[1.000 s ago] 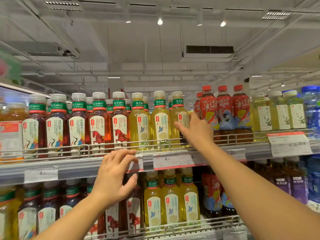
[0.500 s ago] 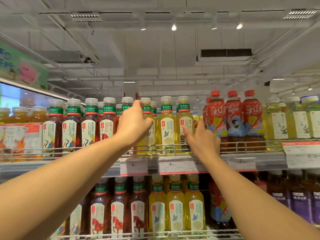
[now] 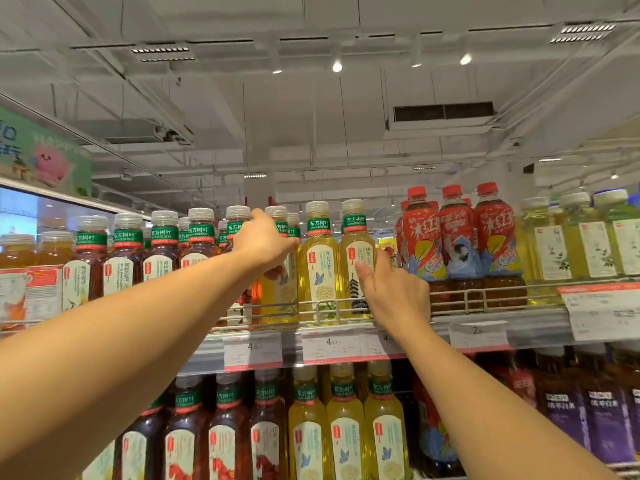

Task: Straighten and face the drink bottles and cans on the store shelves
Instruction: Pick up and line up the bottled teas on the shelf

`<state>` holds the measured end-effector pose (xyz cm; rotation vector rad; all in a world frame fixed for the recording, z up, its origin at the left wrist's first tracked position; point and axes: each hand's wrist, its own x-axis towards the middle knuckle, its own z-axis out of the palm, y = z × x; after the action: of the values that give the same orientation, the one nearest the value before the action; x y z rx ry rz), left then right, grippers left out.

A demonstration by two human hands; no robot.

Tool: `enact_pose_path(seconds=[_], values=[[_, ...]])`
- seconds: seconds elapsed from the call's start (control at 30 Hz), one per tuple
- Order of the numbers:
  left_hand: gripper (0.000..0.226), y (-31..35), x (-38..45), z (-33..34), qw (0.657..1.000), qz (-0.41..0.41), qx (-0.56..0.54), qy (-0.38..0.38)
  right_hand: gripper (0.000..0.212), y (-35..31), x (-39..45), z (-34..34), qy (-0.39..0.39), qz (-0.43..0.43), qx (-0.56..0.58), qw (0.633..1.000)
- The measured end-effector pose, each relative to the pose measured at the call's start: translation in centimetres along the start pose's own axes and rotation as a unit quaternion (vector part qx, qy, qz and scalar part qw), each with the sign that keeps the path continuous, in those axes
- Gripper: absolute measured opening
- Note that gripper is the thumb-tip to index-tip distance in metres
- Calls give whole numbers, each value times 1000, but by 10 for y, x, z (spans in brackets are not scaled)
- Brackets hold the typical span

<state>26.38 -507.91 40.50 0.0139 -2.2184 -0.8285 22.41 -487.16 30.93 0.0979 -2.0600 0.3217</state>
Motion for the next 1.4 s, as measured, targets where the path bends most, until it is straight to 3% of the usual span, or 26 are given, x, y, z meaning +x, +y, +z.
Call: enact_pose_path(seconds=[0.23, 0.43, 0.63, 0.8, 0.87, 0.97, 1.1, 1.17, 1.27, 1.4], values=[[25, 6, 15, -15, 997, -10, 43, -61, 65, 0, -4, -4, 10, -5, 24, 1000], [29, -4, 24, -24, 991, 26, -29, -131, 59, 0, -5, -9, 1, -3, 31, 1000], [24, -11, 6, -16, 995, 45, -31, -83, 58, 4, -7, -6, 1, -4, 38, 999], [39, -28, -31, -10, 982, 160, 57, 76, 64, 0, -9, -5, 39, 6, 29, 999], [35, -37, -46, -16, 977, 186, 61, 89, 62, -3, -10, -7, 49, 5, 53, 997], [24, -59, -56, -46, 954, 260, 136, 66, 53, -11, -18, -16, 71, -12, 97, 993], [23, -107, -50, -102, 886, 369, 270, 73, 51, -34, -24, -23, 162, -144, -1, 976], [24, -136, -40, -128, 888, 349, 288, 81, 41, -63, -18, -31, 163, -214, 1, 963], [24, -173, -20, -163, 920, 260, 270, 112, 24, -123, -11, -47, 130, -276, 42, 951], [33, -203, 11, -204, 949, 165, 215, 161, 15, -204, 3, -65, 75, -280, 85, 953]])
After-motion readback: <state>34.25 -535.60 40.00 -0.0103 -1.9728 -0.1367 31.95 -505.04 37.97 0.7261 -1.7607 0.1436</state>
